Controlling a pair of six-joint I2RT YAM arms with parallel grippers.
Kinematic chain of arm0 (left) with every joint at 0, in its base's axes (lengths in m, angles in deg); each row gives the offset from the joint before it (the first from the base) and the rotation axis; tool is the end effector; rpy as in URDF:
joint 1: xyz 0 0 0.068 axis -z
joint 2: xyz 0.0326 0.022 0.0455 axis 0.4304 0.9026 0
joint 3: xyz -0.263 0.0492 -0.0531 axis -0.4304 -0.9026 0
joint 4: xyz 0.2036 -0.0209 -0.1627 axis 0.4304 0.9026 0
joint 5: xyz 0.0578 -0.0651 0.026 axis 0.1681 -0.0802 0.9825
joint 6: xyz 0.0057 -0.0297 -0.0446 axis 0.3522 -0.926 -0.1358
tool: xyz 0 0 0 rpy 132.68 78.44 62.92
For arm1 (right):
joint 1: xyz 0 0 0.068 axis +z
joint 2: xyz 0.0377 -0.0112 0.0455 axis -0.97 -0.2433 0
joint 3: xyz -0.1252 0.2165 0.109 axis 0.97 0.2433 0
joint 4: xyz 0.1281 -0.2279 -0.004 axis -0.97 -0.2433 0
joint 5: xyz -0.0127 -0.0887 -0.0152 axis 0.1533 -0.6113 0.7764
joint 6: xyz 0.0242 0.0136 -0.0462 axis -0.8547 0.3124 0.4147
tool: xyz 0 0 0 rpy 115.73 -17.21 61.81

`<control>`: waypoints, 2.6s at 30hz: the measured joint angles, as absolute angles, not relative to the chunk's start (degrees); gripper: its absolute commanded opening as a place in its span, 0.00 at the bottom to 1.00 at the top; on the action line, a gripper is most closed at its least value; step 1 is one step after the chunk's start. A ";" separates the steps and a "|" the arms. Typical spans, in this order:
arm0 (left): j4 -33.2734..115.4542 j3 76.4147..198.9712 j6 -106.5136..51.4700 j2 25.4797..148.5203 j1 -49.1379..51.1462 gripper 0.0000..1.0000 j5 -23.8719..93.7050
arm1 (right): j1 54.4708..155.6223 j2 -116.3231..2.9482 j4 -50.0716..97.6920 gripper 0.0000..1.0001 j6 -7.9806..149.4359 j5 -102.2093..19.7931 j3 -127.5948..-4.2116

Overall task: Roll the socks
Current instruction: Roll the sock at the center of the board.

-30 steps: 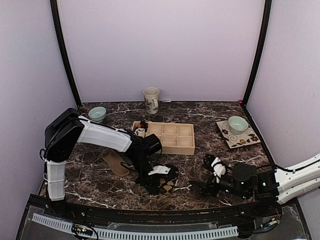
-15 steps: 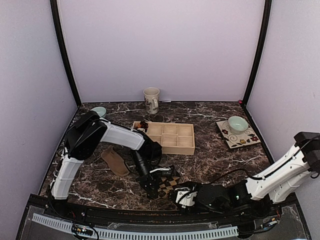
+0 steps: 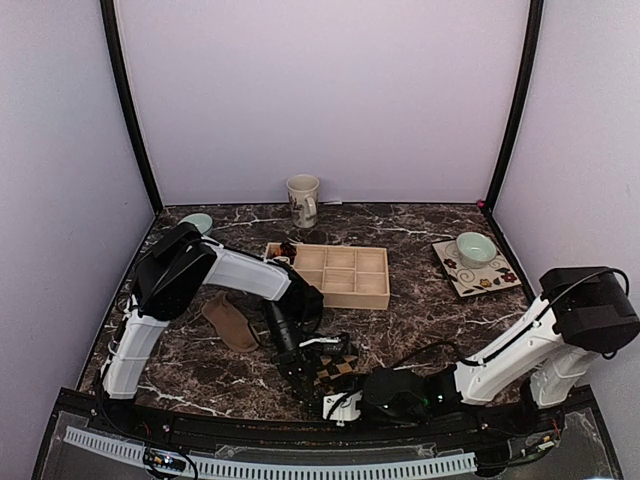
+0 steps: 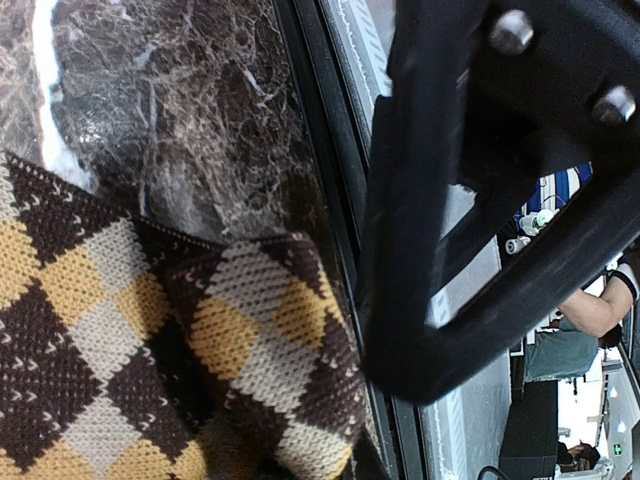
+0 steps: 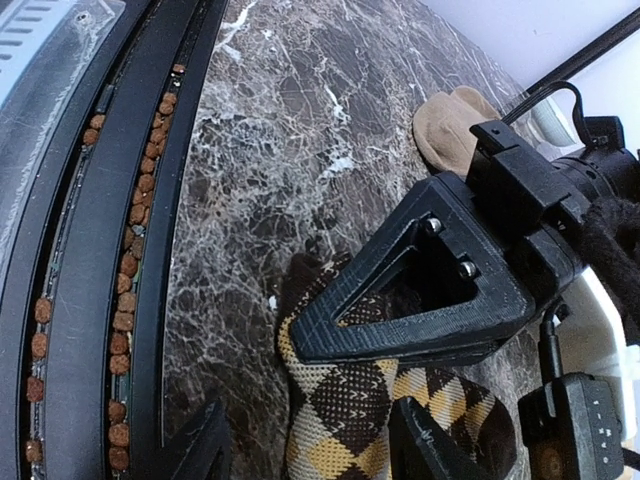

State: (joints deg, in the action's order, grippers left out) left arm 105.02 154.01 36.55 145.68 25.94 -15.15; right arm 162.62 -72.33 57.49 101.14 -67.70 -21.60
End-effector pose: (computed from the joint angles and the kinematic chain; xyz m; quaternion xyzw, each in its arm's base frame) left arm 0.2195 -0.3239 0.0817 -0.6344 -0.5900 0.4829 0.1278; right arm 0.0287 0.2973 0.1204 -0.6640 0.5586 0.1268 0.4807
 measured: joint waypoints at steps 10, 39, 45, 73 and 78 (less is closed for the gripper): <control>106.17 154.10 36.66 145.81 26.12 0.11 -14.73 | 158.24 -78.35 60.90 0.31 99.69 -64.33 -23.59; 96.75 142.95 27.98 128.74 16.98 0.90 -2.12 | 159.77 -80.84 70.51 0.00 75.78 -65.62 -19.83; 92.51 138.30 27.76 124.71 16.83 0.82 2.21 | 155.29 -80.03 70.01 0.00 70.91 -57.36 -19.61; 59.03 116.75 31.37 105.04 36.20 0.55 16.57 | 141.15 -85.56 78.60 0.00 57.82 -26.30 -18.74; 61.22 118.23 31.39 105.04 36.28 0.53 19.04 | 140.39 -86.65 80.44 0.00 57.25 -24.49 -18.48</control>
